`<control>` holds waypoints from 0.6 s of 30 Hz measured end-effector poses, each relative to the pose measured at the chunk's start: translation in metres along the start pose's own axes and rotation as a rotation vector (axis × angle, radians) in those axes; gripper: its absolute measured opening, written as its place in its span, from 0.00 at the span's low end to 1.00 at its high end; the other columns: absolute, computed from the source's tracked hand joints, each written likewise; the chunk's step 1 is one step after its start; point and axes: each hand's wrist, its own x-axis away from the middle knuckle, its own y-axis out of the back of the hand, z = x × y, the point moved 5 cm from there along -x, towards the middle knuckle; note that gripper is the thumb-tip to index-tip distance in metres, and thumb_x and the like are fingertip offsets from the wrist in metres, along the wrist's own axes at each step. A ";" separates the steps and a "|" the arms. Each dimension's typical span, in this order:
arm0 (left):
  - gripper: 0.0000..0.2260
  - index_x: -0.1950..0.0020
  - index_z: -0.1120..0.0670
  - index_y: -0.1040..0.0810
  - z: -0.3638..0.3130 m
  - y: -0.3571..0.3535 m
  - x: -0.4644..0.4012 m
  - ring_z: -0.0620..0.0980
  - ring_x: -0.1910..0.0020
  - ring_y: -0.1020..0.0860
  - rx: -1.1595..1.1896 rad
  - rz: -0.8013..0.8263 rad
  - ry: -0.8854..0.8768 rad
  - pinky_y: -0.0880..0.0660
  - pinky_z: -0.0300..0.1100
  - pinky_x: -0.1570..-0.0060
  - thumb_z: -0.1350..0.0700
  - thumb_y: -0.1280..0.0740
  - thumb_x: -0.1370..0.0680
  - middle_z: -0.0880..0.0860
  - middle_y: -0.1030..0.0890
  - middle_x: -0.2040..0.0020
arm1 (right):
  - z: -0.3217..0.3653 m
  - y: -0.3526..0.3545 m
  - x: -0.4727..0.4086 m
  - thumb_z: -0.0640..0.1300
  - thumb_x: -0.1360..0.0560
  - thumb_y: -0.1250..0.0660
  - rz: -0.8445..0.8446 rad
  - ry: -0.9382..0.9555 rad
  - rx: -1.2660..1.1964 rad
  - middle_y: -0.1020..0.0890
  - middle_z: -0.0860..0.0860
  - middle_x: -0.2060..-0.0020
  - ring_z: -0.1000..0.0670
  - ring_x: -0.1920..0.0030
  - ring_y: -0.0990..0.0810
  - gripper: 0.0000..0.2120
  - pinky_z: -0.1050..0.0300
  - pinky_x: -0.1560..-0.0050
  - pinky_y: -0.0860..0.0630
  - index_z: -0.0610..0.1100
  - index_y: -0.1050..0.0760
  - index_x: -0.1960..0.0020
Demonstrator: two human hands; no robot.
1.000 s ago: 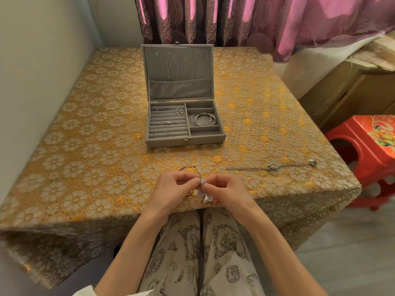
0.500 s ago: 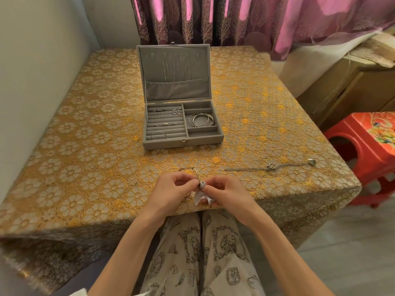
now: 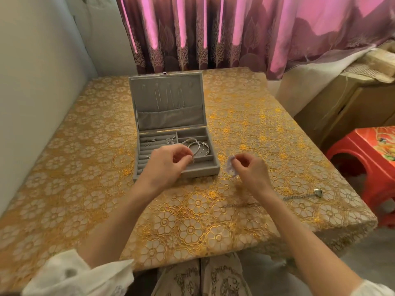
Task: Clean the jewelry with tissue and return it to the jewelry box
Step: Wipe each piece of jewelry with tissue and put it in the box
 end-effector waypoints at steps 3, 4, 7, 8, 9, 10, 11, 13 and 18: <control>0.05 0.51 0.55 0.19 0.008 -0.008 -0.030 0.43 0.59 0.25 -0.146 -0.005 -0.037 0.29 0.31 0.56 0.58 0.34 0.23 0.48 0.21 0.59 | -0.016 0.002 -0.026 0.43 0.23 0.37 -0.041 -0.010 0.121 0.20 0.47 0.58 0.49 0.56 0.23 0.08 0.59 0.57 0.29 0.40 0.22 0.50; 0.06 0.51 0.55 0.19 0.011 -0.012 -0.038 0.46 0.55 0.25 -0.187 0.004 -0.047 0.28 0.36 0.53 0.59 0.35 0.23 0.49 0.20 0.57 | -0.022 0.002 -0.030 0.43 0.23 0.37 -0.041 -0.016 0.131 0.19 0.47 0.57 0.48 0.55 0.22 0.07 0.58 0.57 0.29 0.40 0.22 0.51; 0.07 0.48 0.55 0.19 0.016 -0.026 -0.052 0.50 0.48 0.27 -0.309 0.057 -0.093 0.30 0.41 0.46 0.58 0.36 0.23 0.52 0.19 0.52 | -0.031 0.000 -0.033 0.43 0.24 0.37 -0.069 0.017 0.157 0.20 0.48 0.58 0.49 0.56 0.24 0.06 0.59 0.58 0.32 0.41 0.22 0.52; 0.08 0.48 0.55 0.19 0.018 -0.030 -0.055 0.50 0.47 0.27 -0.351 0.077 -0.107 0.31 0.42 0.45 0.57 0.36 0.23 0.53 0.19 0.51 | -0.032 -0.001 -0.033 0.43 0.24 0.36 -0.085 0.037 0.166 0.21 0.48 0.58 0.50 0.57 0.25 0.06 0.60 0.57 0.33 0.41 0.22 0.52; 0.08 0.48 0.55 0.19 0.020 -0.032 -0.057 0.51 0.47 0.27 -0.385 0.091 -0.120 0.31 0.42 0.44 0.57 0.36 0.22 0.53 0.19 0.50 | -0.032 -0.001 -0.033 0.43 0.24 0.36 -0.097 0.054 0.170 0.21 0.49 0.58 0.50 0.57 0.25 0.06 0.60 0.57 0.33 0.42 0.22 0.52; 0.08 0.48 0.55 0.19 0.022 -0.034 -0.059 0.51 0.48 0.27 -0.405 0.098 -0.126 0.31 0.42 0.44 0.57 0.36 0.22 0.53 0.19 0.50 | -0.033 -0.001 -0.033 0.42 0.24 0.36 -0.106 0.068 0.170 0.21 0.49 0.59 0.50 0.57 0.25 0.05 0.59 0.57 0.33 0.42 0.22 0.52; 0.08 0.48 0.55 0.19 0.023 -0.034 -0.060 0.51 0.48 0.27 -0.410 0.100 -0.129 0.31 0.43 0.43 0.57 0.36 0.22 0.52 0.19 0.50 | -0.033 -0.001 -0.033 0.42 0.24 0.36 -0.112 0.082 0.169 0.21 0.50 0.59 0.50 0.57 0.25 0.05 0.59 0.57 0.32 0.42 0.22 0.53; 0.08 0.47 0.55 0.19 0.026 -0.034 -0.062 0.50 0.48 0.27 -0.408 0.111 -0.132 0.30 0.44 0.43 0.57 0.36 0.23 0.52 0.19 0.50 | -0.034 -0.001 -0.033 0.43 0.24 0.35 -0.116 0.100 0.167 0.21 0.50 0.59 0.50 0.58 0.25 0.04 0.59 0.58 0.32 0.43 0.23 0.53; 0.09 0.44 0.56 0.22 0.028 -0.038 -0.062 0.51 0.45 0.28 -0.435 0.202 -0.121 0.32 0.44 0.41 0.58 0.38 0.21 0.53 0.21 0.48 | -0.032 -0.001 -0.031 0.42 0.24 0.35 -0.117 0.137 0.163 0.23 0.52 0.61 0.51 0.59 0.26 0.03 0.59 0.59 0.34 0.43 0.23 0.54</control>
